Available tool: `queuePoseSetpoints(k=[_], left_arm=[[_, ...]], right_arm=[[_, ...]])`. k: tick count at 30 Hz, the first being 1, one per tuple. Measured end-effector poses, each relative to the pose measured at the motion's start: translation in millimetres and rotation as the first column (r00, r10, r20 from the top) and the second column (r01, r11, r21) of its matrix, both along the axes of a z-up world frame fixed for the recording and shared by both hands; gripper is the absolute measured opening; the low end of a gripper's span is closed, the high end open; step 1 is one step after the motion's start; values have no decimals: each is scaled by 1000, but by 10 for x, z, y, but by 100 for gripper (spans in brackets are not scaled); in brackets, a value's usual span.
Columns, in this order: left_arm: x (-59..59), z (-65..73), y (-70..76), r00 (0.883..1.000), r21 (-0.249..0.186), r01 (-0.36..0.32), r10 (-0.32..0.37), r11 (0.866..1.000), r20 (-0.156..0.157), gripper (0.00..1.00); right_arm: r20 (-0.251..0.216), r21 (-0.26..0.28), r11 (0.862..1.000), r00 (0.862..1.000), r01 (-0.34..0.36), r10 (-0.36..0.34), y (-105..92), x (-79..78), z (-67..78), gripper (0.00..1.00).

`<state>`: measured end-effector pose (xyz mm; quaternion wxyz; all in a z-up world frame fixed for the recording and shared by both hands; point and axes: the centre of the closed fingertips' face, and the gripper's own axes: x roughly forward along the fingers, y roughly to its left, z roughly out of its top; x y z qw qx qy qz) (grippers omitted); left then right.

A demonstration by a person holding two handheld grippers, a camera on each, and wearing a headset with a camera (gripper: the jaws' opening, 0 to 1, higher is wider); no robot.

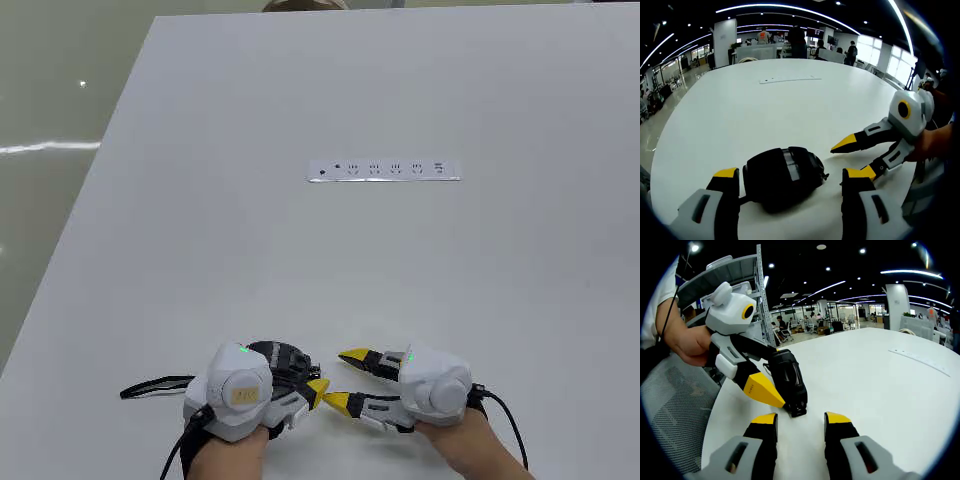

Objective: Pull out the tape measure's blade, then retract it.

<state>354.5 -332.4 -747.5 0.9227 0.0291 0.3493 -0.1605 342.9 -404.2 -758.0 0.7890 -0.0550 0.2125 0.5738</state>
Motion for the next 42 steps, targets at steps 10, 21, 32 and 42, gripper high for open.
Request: queuePoseSetpoints(k=[10, 21, 32, 42], left_arm=[[-105, 72, 96, 998, 0, 57, -57, 998, 22, 82], [-216, 186, 256, 994, -14, 104, -104, 994, 47, 82], [-384, 274, 392, 989, -76, 142, -139, 987, 50, 83], [-570, 320, 554, 985, -85, 172, -169, 981, 45, 83]], right_arm=[[-4, -4, 997, 997, 72, -72, -86, -41, 124, 41], [-10, -11, 991, 991, 134, -134, -142, -102, 242, 46], [-6, -5, 982, 982, 189, -189, -281, -162, 396, 50], [10, -9, 978, 978, 210, -210, -415, -247, 497, 52]])
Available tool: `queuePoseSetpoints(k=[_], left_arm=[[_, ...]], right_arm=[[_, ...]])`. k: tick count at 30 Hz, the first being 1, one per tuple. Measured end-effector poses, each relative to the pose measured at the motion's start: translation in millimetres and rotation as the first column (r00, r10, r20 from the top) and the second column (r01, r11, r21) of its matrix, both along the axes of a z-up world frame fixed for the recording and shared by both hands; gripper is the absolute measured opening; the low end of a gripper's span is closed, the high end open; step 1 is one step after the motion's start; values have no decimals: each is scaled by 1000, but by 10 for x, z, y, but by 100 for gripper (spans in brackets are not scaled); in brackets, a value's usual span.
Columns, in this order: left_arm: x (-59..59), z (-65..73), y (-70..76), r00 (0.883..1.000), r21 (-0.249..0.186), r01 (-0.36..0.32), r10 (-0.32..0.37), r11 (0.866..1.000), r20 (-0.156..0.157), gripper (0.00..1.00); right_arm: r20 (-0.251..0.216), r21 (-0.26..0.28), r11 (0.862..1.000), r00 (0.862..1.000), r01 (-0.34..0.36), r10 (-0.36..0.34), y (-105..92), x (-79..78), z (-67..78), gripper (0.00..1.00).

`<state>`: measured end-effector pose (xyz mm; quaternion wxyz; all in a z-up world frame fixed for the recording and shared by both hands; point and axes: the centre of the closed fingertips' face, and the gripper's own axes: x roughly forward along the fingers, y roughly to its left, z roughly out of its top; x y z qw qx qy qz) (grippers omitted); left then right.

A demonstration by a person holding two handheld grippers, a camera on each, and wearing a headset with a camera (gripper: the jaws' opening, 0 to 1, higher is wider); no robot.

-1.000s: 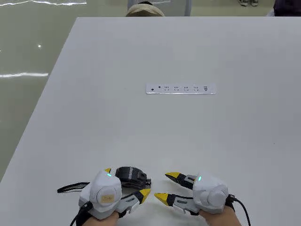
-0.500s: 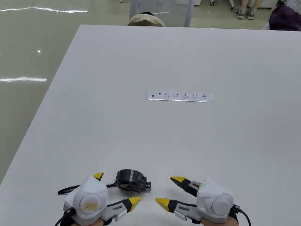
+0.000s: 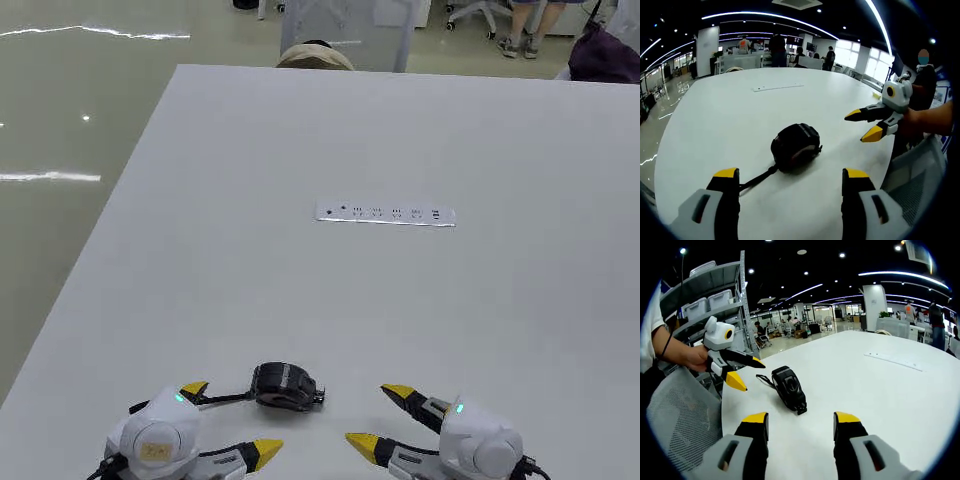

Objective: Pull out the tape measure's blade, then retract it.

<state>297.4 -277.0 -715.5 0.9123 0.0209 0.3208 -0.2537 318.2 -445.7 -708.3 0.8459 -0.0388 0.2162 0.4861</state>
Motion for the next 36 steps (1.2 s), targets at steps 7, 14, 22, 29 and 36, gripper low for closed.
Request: queuePoseSetpoints(k=[7, 14, 22, 29, 36], left_arm=[[-100, 13, 150, 1000, 13, -11, 11, 1000, -5, 81], [-193, 83, 261, 1000, 23, -4, 4, 1000, 9, 82], [-265, 109, 436, 999, -3, -44, 44, 999, 13, 82], [-361, 107, 607, 996, -29, -86, 86, 996, 3, 82], [-459, 140, 683, 995, -44, -98, 99, 994, 14, 83]], right_arm=[[10, -5, 1000, 1000, 11, -11, -121, -61, 77, 53], [14, -7, 999, 999, 34, -34, -247, -125, 122, 54], [12, 2, 997, 997, 71, -71, -351, -207, 164, 56], [14, 0, 997, 997, 79, -79, -408, -263, 173, 57], [16, -12, 997, 997, 81, -81, -483, -347, 170, 59]])
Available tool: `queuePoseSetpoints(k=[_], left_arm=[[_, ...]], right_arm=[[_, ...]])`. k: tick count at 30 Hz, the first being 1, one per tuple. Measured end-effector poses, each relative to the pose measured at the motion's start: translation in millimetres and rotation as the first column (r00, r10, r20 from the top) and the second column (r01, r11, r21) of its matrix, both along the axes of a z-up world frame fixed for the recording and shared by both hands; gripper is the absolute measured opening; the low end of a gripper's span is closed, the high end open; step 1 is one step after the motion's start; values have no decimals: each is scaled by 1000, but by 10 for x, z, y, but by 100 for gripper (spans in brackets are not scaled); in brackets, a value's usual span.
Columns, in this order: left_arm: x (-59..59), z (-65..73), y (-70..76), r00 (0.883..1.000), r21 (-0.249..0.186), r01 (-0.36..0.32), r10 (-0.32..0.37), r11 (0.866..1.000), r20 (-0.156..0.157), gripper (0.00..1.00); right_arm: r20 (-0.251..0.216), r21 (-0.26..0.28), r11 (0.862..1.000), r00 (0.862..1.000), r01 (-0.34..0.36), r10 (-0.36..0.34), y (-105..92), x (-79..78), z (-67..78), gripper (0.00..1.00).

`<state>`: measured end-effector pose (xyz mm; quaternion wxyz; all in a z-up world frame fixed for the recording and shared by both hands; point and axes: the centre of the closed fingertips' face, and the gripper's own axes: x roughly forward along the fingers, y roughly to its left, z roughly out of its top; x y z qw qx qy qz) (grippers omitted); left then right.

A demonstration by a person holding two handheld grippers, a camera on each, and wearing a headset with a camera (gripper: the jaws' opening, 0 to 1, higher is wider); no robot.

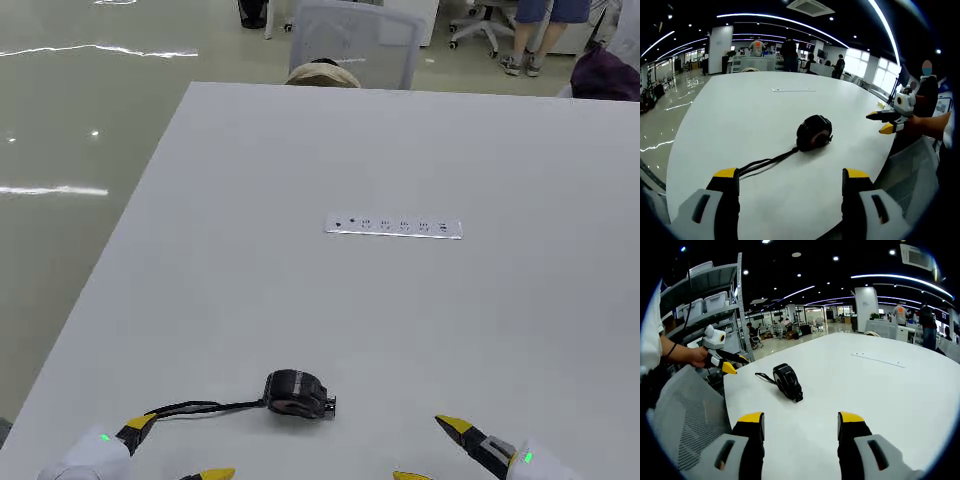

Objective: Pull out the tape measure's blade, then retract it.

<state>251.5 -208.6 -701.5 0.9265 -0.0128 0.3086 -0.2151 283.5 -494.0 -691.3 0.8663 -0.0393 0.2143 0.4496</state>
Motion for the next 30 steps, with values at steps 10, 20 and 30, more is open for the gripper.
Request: queuePoseSetpoints(k=[10, 20, 30], left_arm=[[-180, -18, 54, 1000, -13, -15, 15, 1000, 4, 86], [-272, -42, 79, 999, -26, -38, 38, 999, -3, 88], [-299, -61, 51, 999, -28, -49, 49, 998, -6, 87]], right_arm=[[-4, 3, 1000, 1000, 27, -27, -142, -117, -5, 63], [-4, 9, 998, 998, 55, -55, -246, -200, 16, 66], [-7, 8, 997, 997, 79, -79, -294, -259, -20, 68]])
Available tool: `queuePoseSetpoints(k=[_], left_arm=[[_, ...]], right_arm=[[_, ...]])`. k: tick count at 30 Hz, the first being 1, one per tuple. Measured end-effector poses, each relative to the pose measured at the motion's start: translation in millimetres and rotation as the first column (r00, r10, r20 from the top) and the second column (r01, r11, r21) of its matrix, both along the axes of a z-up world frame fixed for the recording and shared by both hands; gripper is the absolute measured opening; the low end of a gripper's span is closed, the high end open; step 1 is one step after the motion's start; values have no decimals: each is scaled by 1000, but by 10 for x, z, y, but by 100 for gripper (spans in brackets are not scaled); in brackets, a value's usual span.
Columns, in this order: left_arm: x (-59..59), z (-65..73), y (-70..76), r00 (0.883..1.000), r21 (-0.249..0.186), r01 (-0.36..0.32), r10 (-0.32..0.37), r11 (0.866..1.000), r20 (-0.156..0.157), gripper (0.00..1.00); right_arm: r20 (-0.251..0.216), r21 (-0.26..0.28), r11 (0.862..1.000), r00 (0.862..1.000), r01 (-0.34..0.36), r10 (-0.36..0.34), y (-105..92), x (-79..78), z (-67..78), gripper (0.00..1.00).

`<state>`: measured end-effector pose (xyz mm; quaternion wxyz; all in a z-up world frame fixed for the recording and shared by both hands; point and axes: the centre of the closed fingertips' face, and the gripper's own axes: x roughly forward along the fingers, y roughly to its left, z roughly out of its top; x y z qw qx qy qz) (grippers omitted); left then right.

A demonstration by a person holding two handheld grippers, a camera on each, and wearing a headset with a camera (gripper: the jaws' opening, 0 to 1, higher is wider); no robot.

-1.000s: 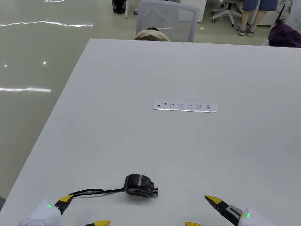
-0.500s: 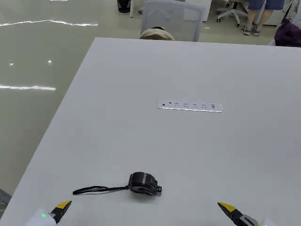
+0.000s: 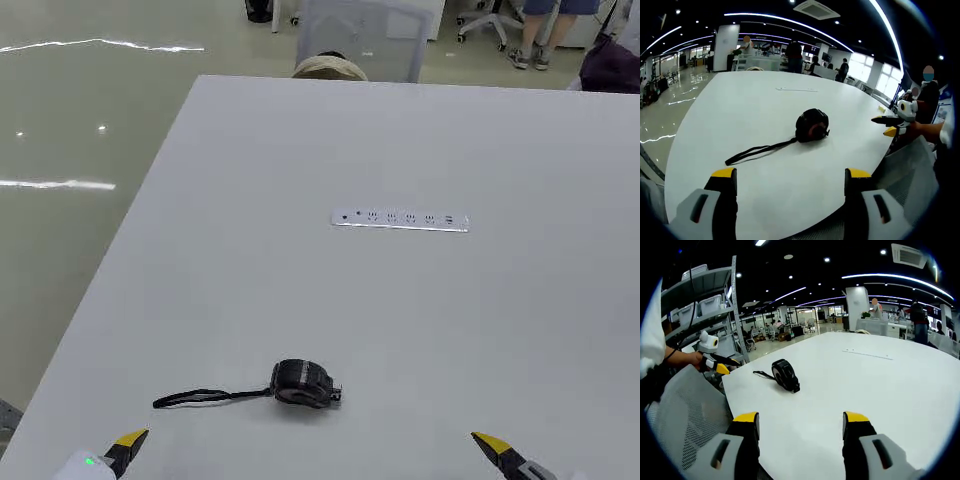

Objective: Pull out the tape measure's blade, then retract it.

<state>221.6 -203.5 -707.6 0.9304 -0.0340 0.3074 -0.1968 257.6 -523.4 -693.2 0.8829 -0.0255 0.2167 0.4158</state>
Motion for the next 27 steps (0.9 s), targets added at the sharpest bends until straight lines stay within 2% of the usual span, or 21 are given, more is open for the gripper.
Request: queuePoseSetpoints(k=[19, 27], left_arm=[[-19, -1, 41, 1000, -6, -19, 19, 1000, -1, 87], [-40, 12, 48, 1000, -3, -19, 19, 1000, 1, 87]], right_arm=[[5, 5, 1000, 1000, 23, -23, -24, -21, -7, 69], [12, 13, 999, 999, 30, -30, -23, -27, 49, 69]])
